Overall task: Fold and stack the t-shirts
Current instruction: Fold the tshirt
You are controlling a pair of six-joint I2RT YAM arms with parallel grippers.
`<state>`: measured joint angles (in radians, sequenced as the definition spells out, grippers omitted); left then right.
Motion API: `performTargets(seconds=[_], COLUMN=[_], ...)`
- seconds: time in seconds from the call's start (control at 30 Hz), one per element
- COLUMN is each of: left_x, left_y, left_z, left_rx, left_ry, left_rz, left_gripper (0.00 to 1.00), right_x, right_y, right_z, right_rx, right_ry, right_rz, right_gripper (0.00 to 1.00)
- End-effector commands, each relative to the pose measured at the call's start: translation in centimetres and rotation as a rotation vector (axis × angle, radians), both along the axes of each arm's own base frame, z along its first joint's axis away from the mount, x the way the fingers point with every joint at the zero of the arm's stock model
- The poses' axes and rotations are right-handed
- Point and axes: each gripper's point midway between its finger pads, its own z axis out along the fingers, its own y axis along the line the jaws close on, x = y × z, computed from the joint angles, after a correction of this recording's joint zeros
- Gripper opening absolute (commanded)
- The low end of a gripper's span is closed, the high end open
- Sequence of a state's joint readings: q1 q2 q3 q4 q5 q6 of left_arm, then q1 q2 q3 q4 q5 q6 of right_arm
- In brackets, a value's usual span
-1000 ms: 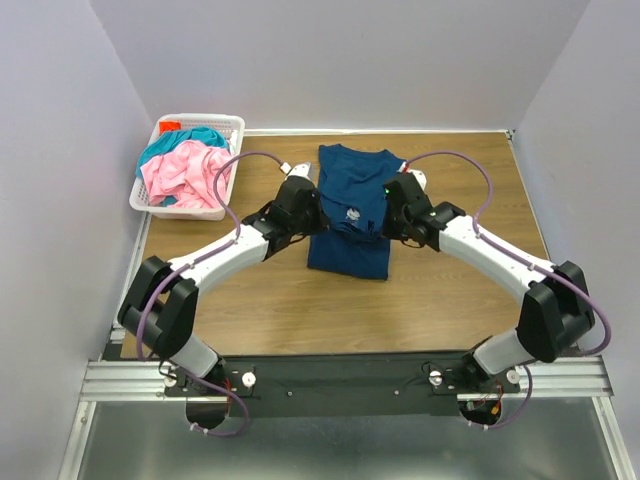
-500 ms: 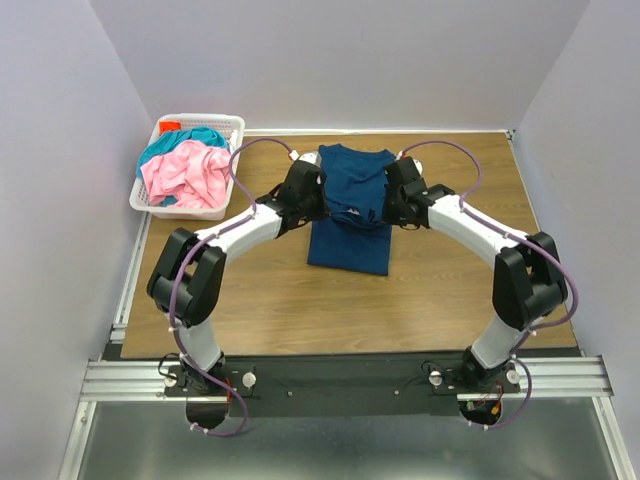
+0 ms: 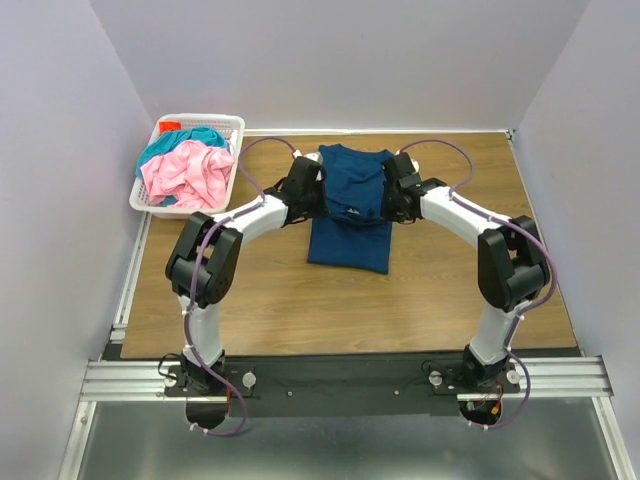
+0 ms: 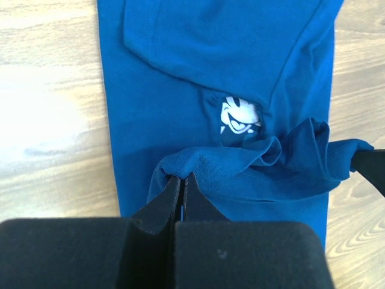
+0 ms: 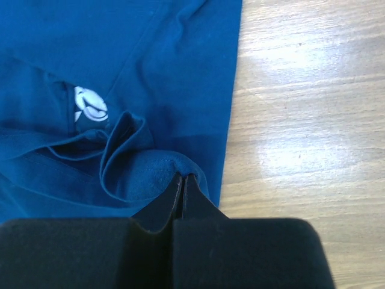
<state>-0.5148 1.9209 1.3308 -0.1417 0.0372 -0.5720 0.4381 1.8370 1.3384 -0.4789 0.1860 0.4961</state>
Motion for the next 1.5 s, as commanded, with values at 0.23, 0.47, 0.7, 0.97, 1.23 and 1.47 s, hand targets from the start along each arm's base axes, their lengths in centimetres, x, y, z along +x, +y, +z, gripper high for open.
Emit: performTargets(seconds=[0.23, 0.47, 0.7, 0.97, 1.23, 1.47], left_x=[1.4, 2.1, 1.4, -4.2, -8.9, -10.5], left_y=[-0.6, -0.5, 1.9, 4.3, 5.4, 5.4], left_z=[-0.8, 0.1, 5.3, 4.0, 1.3, -0.4], left_rx=[0.009, 0.017, 0.030, -0.013, -0.066, -0.081], left_ry=[0.009, -0.012, -0.122, -0.075, -0.003, 0.044], left_rz=[-0.050, -0.053, 0.031, 0.059, 0.053, 0.037], left_gripper=[0.04, 0.55, 0.98, 0.98, 0.98, 0.98], right_x=[1.4, 2.4, 1.3, -2.9, -1.8, 3.2], right_y=[-1.4, -1.6, -1.2, 1.9, 8.6, 10.1], right_z=[-1.3, -1.0, 1.7, 2.5, 2.2, -1.0], right_rx=[-0.033, -0.026, 0.011, 0.210, 0.379, 0.341], right_ry=[0.003, -0.007, -0.047, -0.013, 0.008, 0.006], right_rz=[-0.065, -0.080, -0.029, 0.152, 0.357, 0.315], right_gripper=[0.04, 0.29, 1.00, 1.00, 1.00, 1.00])
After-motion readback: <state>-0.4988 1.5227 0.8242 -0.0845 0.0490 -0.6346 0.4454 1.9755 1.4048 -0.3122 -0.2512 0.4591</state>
